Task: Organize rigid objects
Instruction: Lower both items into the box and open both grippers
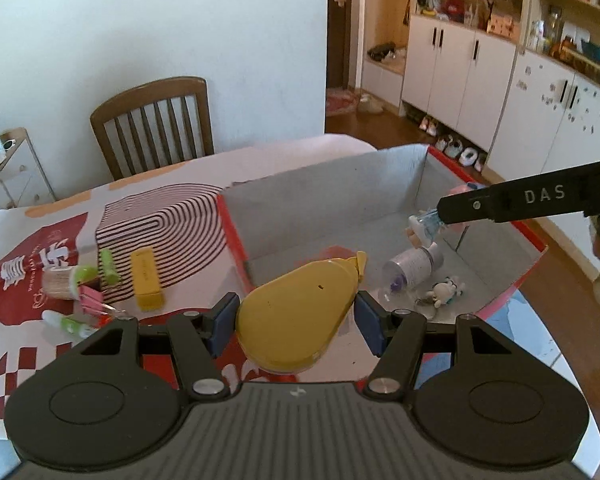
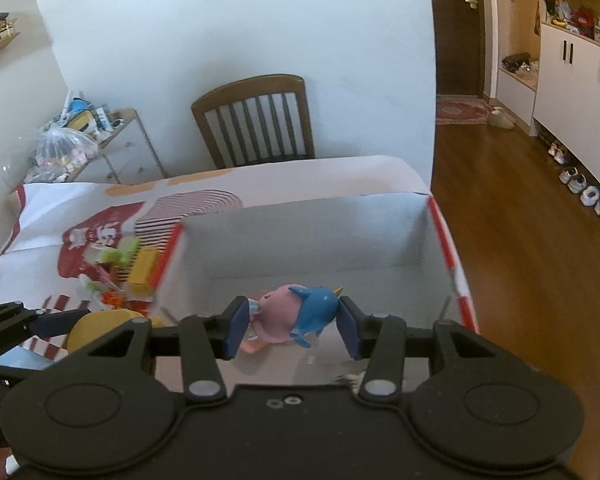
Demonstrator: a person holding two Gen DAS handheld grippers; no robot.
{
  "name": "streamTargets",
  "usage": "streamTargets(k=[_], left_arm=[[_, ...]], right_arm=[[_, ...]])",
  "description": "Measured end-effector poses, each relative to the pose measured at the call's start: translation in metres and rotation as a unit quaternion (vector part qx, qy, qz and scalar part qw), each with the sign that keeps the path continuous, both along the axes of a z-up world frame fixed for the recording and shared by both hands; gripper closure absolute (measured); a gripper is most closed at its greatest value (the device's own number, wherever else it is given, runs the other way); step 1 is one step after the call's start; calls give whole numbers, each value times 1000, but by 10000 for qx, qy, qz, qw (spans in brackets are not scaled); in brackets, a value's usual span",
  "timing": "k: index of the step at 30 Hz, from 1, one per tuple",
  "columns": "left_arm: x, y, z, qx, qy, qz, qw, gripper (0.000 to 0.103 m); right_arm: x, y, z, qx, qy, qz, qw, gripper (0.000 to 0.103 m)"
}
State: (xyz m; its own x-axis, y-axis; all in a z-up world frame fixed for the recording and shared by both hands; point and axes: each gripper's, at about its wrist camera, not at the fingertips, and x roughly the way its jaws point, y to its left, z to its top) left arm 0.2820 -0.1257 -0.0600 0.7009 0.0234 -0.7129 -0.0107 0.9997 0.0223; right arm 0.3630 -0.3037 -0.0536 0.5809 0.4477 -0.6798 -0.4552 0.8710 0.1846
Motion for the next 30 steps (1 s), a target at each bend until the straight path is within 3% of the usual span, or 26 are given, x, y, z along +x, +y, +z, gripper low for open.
streamTargets(k=[14, 30], left_arm=[[79, -38, -39, 372, 583, 49, 9976, 41], [107, -52, -72, 321, 1437, -23, 9891, 41]], right_arm=[[58, -1, -39, -476, 210, 248, 9983, 56], [75, 20, -64, -1027, 489, 768, 9905, 56]])
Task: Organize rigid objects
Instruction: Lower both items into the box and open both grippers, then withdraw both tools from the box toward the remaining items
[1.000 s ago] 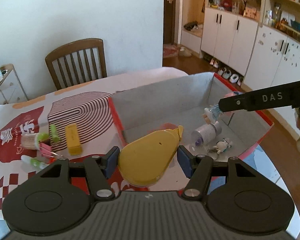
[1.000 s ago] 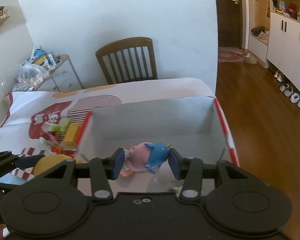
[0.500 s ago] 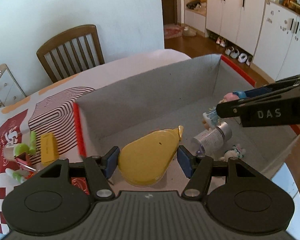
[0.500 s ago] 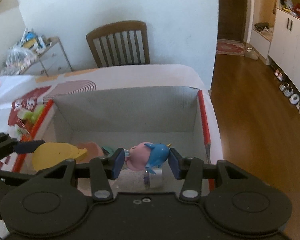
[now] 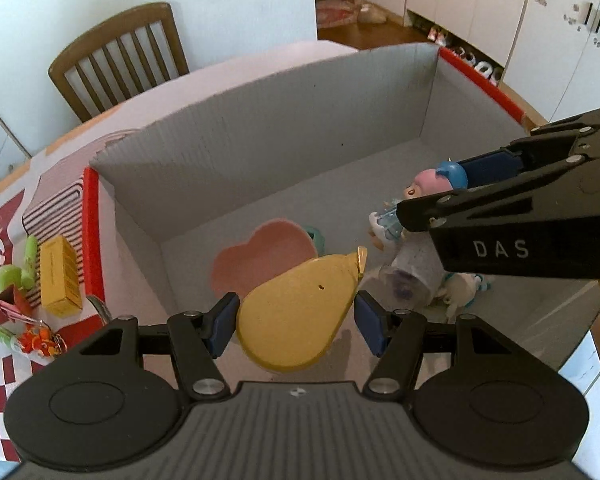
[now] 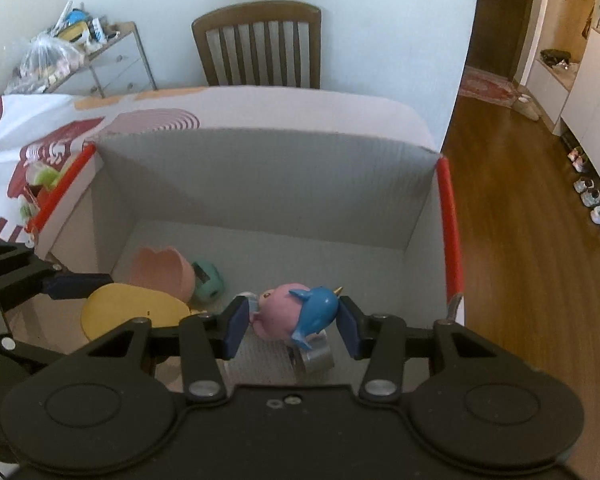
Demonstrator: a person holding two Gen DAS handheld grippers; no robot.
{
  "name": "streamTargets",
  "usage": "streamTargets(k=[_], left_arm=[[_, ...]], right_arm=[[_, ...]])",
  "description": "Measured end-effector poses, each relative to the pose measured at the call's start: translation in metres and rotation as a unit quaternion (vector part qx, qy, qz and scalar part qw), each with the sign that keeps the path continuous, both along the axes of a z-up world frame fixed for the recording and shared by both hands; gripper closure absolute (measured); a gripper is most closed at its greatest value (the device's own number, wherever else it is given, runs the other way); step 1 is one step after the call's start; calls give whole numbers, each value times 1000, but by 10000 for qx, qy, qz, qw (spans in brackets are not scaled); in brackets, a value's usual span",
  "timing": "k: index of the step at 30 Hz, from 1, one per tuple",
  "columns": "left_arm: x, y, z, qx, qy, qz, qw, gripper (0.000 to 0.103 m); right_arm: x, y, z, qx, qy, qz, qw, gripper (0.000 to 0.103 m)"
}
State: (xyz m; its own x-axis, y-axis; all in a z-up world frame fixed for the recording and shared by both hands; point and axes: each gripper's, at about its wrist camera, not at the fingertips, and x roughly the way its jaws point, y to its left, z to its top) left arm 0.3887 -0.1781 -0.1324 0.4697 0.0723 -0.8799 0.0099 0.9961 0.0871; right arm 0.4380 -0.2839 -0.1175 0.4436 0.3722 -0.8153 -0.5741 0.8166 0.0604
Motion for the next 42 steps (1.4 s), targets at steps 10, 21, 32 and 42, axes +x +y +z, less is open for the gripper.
streamTargets(k=[10, 21, 32, 42], left_arm=[[10, 2, -9, -90, 370, 122, 9992, 41], [2, 5, -3, -274, 270, 42, 9992, 41], [-20, 7, 21, -413, -210, 121, 9989, 38], [-56, 17, 56, -587, -755, 170, 9953, 38]], right_arm=[[1, 4, -1, -186, 97, -37, 9998, 56], [-8, 5, 3, -238, 75, -6, 9997, 51], [-22, -10, 27, -64, -116, -41, 9999, 42], [-47, -16, 53, 171, -317, -19, 9993, 41]])
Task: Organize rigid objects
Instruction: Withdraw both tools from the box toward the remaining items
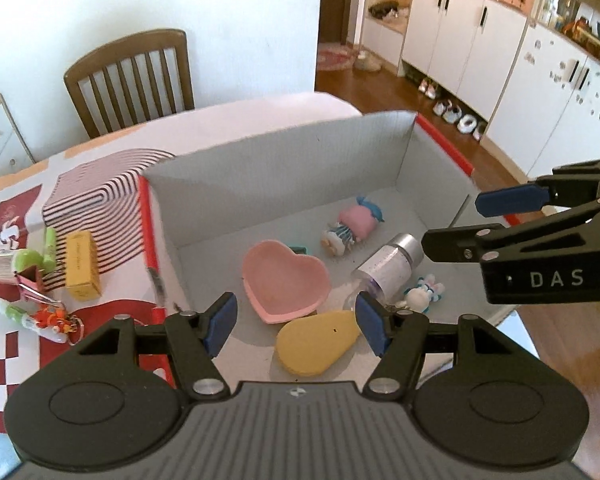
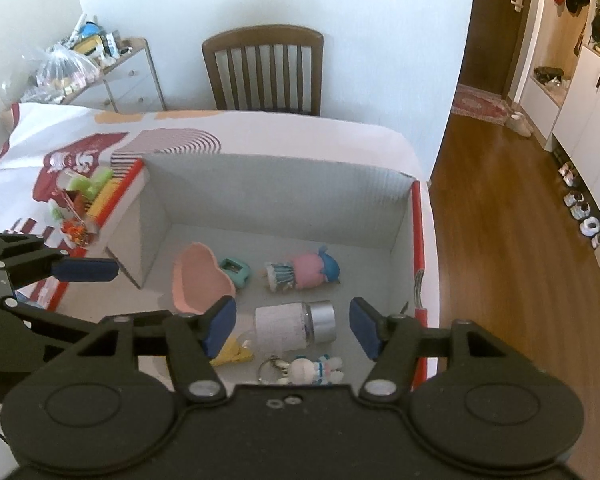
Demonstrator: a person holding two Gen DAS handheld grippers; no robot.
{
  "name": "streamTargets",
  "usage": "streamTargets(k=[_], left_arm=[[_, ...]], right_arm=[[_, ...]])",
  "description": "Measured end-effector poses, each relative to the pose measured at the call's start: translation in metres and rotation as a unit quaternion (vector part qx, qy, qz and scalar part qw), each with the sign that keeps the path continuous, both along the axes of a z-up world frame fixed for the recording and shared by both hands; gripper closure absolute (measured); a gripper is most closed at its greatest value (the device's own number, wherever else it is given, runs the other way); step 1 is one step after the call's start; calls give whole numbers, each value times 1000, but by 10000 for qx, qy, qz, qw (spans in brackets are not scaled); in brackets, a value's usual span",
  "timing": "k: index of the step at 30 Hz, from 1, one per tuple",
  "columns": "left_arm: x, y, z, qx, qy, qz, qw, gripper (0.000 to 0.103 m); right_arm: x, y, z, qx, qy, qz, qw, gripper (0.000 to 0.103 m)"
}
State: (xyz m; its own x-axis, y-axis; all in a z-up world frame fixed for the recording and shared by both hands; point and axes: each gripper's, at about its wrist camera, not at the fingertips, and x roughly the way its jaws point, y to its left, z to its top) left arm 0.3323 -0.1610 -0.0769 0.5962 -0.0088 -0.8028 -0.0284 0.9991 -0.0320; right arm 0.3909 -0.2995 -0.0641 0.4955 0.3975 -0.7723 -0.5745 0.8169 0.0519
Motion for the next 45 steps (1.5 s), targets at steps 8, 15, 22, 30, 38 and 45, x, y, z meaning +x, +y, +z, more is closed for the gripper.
streamTargets(k=[8, 15, 22, 30, 38, 45], left_arm=[[-28, 24, 30, -156, -443, 144, 9988, 32], [-60, 54, 45, -208, -717, 260, 9969, 32], [-95, 93, 50, -231, -878, 436, 9949, 31], [-127, 143, 50, -157, -1007, 639, 9927, 22], [-143, 191, 40, -148, -1016, 846, 9911, 20], [-141, 224, 21, 69, -1089, 948, 9895, 20]], right_arm=[[-24, 6, 21, 270, -46, 56, 9996, 40], [-50, 18, 34, 597, -156, 84, 9981, 32], [-82, 46, 39, 646, -334, 260, 9970, 26], [-111, 84, 41, 815, -443, 453, 9947, 16], [-127, 123, 39, 909, -526, 590, 9927, 0], [-125, 160, 32, 816, -469, 490, 9944, 0]])
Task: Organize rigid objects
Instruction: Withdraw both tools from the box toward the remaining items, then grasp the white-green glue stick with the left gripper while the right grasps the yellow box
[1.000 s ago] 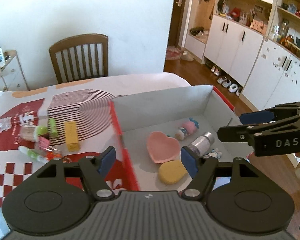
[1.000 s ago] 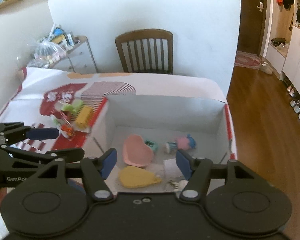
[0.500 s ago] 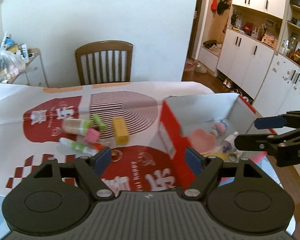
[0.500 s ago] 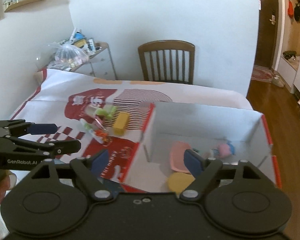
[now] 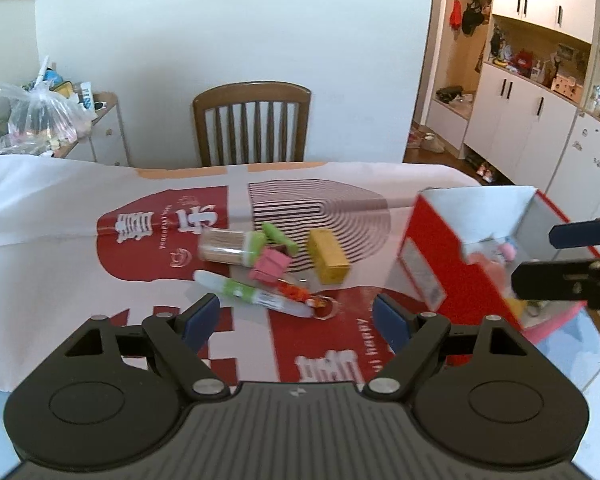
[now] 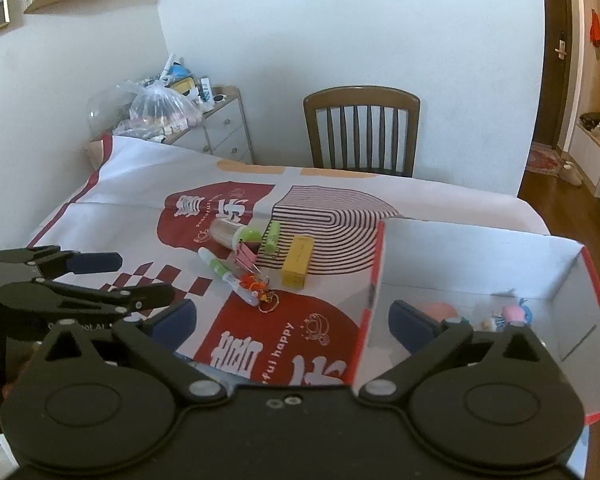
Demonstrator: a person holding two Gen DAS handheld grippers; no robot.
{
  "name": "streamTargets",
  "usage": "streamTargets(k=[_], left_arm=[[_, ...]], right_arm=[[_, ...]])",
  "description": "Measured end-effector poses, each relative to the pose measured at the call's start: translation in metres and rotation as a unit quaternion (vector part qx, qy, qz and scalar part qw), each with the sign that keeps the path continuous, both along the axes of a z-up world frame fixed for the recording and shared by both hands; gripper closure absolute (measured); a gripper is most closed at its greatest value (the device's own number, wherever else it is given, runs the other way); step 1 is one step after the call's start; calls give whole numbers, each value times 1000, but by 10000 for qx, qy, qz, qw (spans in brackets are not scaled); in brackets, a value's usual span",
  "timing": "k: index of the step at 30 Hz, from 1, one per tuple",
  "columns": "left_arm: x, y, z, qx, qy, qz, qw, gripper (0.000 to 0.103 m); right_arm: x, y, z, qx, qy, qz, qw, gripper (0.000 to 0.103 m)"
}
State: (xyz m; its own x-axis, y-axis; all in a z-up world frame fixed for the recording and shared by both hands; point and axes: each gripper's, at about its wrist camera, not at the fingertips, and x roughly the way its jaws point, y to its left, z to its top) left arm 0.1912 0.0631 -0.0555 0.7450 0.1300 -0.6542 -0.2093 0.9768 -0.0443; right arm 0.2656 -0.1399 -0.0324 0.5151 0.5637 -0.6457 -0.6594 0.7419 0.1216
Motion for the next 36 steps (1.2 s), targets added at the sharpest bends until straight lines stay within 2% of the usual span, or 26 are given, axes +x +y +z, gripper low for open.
streamTargets(k=[10, 18, 21, 23, 32, 33, 36], left_arm=[[23, 56, -40, -162, 220, 217, 9994, 20], [46, 79, -65, -207, 382, 344, 9985, 20], [58, 79, -73, -20, 389, 401, 9984, 20], [67, 78, -81, 91, 466, 463, 9978, 20], [94, 82, -98, -287, 602, 738, 9950, 20], [97, 81, -98, -282, 614, 780, 9947, 20], [106, 79, -103, -235, 753, 954, 9923, 20]], right_arm=[[24, 46, -20, -271, 109, -91, 9995, 0], [47, 78, -37, -566, 67, -135, 9983, 1], [55, 92, -43, -703, -6, -89, 9975, 2], [61, 101, -48, -823, -40, -61, 9966, 4], [88, 124, -76, -1157, 85, -100, 9932, 14], [90, 126, -78, -1186, 94, -93, 9929, 19], [96, 132, -83, -1264, 73, -132, 9919, 20]])
